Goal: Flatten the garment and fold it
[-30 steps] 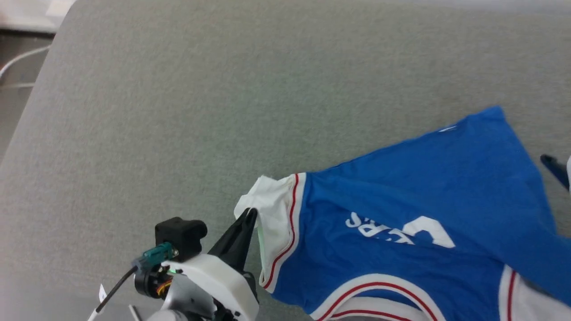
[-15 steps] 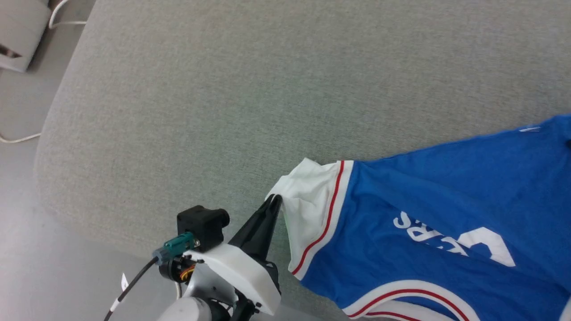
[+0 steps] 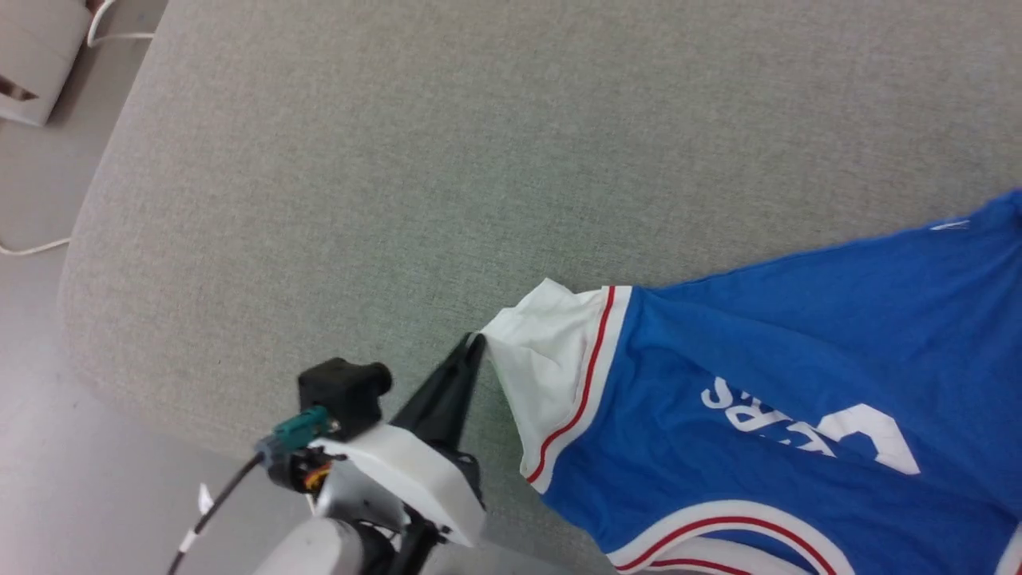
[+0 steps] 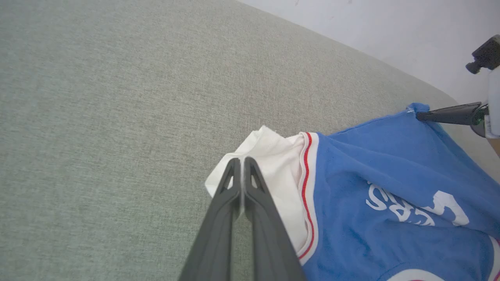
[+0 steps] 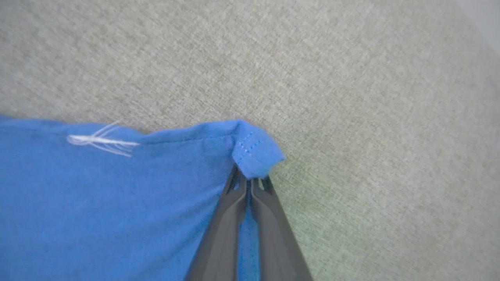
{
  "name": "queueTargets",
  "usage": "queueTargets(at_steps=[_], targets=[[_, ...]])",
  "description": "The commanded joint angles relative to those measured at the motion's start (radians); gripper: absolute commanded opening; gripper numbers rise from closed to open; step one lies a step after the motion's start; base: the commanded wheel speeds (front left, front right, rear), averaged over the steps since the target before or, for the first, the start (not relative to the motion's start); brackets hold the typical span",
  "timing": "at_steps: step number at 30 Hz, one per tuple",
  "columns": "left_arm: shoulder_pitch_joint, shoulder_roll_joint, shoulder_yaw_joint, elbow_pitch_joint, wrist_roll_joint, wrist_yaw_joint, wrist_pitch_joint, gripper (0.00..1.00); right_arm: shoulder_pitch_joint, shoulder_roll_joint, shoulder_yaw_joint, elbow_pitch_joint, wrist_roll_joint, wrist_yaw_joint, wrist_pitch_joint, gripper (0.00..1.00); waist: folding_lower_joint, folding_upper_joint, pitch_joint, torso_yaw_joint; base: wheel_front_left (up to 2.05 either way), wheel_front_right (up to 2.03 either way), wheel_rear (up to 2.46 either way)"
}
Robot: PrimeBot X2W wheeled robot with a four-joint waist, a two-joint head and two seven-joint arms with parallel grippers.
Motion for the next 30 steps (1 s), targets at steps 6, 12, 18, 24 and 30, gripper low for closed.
queueTargets(at_steps=[6, 12, 18, 24, 30], targets=[[-0.03, 0.066, 0.06, -0.046, 0.01, 0.013, -0.005, 0.0, -0.039, 0.046, -0.008, 0.001, 0.022, -0.002, -0.179, 0.0, -0.0001, -0.0001, -0.12, -0.093, 0.0, 0.0, 0.0], [-0.043, 0.116, 0.131, -0.104, 0.05, 0.076, -0.016, 0.0, -0.037, 0.044, -0.037, -0.083, 0.05, -0.002, -0.285, 0.0, -0.0001, -0.0001, -0.209, -0.171, 0.0, 0.0, 0.0], [-0.05, 0.148, 0.176, -0.159, 0.063, 0.097, -0.028, 0.0, -0.01, 0.039, -0.083, -0.194, 0.069, -0.002, -0.337, 0.0, -0.0001, -0.0001, -0.265, -0.232, 0.0, 0.0, 0.0], [-0.051, 0.213, 0.246, -0.252, 0.088, 0.127, -0.028, 0.0, 0.04, 0.052, -0.144, -0.317, 0.053, -0.002, -0.38, 0.0, -0.0001, -0.0001, -0.32, -0.296, 0.0, 0.0, 0.0], [-0.089, 0.248, 0.309, -0.36, 0.125, 0.145, -0.066, 0.0, 0.082, 0.077, -0.211, -0.446, 0.048, -0.002, -0.403, 0.0, -0.0001, -0.0001, -0.365, -0.344, 0.0, 0.0, 0.0]])
